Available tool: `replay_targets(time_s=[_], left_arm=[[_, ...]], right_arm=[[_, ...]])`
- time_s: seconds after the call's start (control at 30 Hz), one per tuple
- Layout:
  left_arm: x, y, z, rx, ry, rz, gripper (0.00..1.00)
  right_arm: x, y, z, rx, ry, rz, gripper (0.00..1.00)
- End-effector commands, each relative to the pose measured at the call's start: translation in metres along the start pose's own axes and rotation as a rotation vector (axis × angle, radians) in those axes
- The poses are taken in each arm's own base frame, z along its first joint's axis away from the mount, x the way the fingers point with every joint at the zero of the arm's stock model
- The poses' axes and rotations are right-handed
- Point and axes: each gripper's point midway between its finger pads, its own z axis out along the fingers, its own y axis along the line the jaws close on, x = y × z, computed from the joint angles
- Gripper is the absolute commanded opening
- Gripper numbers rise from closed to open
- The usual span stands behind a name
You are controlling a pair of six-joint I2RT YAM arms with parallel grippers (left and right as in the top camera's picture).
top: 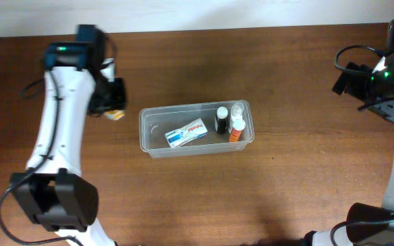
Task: Pack container
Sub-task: 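Lift the jar and carry it over the container's left end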
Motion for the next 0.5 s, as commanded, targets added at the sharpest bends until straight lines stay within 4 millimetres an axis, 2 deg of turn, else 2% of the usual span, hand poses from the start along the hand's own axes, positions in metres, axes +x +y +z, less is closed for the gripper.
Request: replay_targets(time_s=[0.0, 0.1, 0.23, 0.47], left_arm=[[0.0, -0.034, -0.003, 0.02, -0.028, 0.1, 0.41], [0.001, -0.057, -0.003, 0.028, -0.049, 0.156, 0.41], [0.003, -0.073, -0.001, 0.032, -0.058, 0.179, 0.41], [0.006, -0.079, 0.016, 0.024, -0.02, 0.182, 0.41]], right_arm=[[-0.003, -0.002, -0.001, 0.007, -0.01, -0.004, 0.98], [-0.003, -0.002, -0.001, 0.007, -0.01, -0.004, 0.98], [-0.003, -0.002, -0.001, 0.007, -0.01, -0.004, 0.98], [-0.003, -0.002, -0.001, 0.007, -0.01, -0.004, 0.98]])
